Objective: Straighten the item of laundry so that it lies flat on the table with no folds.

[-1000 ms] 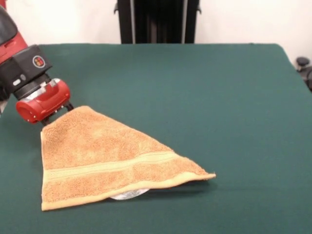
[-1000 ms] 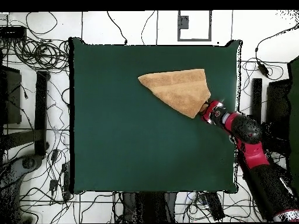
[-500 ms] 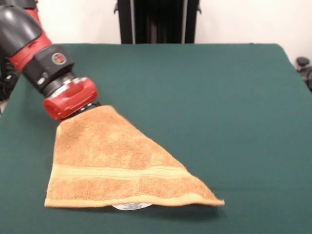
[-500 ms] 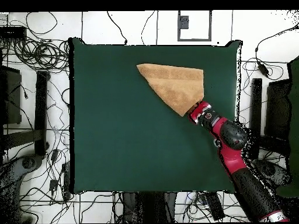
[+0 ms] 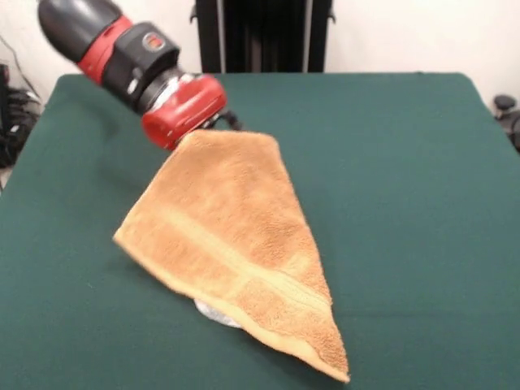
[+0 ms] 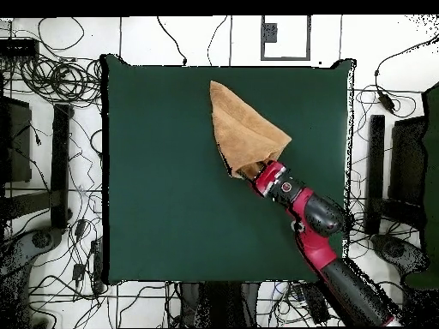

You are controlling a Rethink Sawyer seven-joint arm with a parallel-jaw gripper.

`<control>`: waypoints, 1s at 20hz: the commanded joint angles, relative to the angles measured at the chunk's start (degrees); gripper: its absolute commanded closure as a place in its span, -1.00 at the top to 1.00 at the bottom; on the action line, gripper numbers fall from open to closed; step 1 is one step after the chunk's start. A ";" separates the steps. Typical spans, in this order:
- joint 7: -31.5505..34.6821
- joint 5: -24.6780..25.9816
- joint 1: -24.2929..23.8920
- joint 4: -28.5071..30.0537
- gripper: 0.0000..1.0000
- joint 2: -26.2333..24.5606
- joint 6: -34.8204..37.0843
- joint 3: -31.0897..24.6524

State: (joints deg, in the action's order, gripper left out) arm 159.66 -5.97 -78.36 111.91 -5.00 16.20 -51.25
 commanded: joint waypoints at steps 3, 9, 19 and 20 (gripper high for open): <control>7.99 0.68 -0.24 13.01 1.00 0.16 -8.36 -3.73; 7.84 0.21 -0.67 16.97 1.00 1.62 -9.40 -3.01; 7.99 4.00 -0.39 22.90 1.00 0.45 -17.98 -1.15; 8.54 4.29 -0.06 24.17 1.00 1.32 -18.73 -1.12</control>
State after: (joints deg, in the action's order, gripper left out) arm 159.66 -2.26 -81.23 133.46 -3.66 5.92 -52.84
